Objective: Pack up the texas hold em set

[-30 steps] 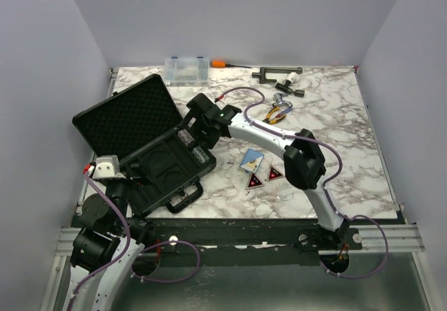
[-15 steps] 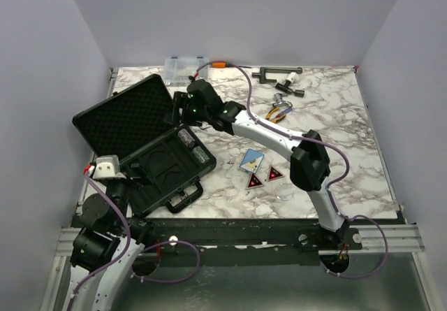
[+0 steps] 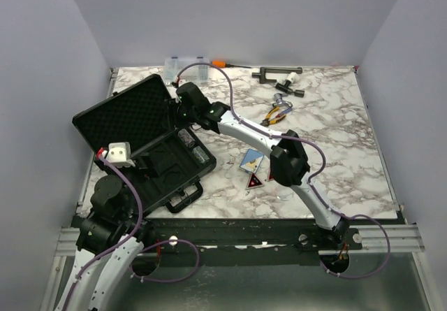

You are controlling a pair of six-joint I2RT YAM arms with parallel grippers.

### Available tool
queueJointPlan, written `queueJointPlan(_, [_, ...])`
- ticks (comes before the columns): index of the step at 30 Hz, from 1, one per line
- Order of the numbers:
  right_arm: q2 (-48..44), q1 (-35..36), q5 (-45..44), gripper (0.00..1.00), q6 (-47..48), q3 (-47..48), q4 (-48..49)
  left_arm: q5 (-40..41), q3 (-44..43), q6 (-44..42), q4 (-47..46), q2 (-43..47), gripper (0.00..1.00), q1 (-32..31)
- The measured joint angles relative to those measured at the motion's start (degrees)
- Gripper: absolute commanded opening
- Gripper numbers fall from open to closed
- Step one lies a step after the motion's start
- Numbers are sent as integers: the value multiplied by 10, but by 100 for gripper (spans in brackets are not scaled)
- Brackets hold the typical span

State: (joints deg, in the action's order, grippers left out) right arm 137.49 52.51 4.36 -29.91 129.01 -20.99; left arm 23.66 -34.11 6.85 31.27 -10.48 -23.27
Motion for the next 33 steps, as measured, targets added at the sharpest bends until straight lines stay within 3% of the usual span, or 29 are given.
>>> queueJointPlan(6, [41,0,2,43,28,11,-36,0,4,0,-41,-4,99,0])
queueJointPlan(11, [43,0,2,37,41,9,-54,0,4,0,-43,-81,99,0])
queueJointPlan(19, [3,7,7,37,44,-82,-37,0,10,0,-15,-192,99,0])
queueJointPlan(27, [-61,8,11,37,28,-169,-48,0,21,0,35,-204,99,0])
queueJointPlan(33, [-127,7,10,42,19,-232,-54,0,7,0,95,-207,99,0])
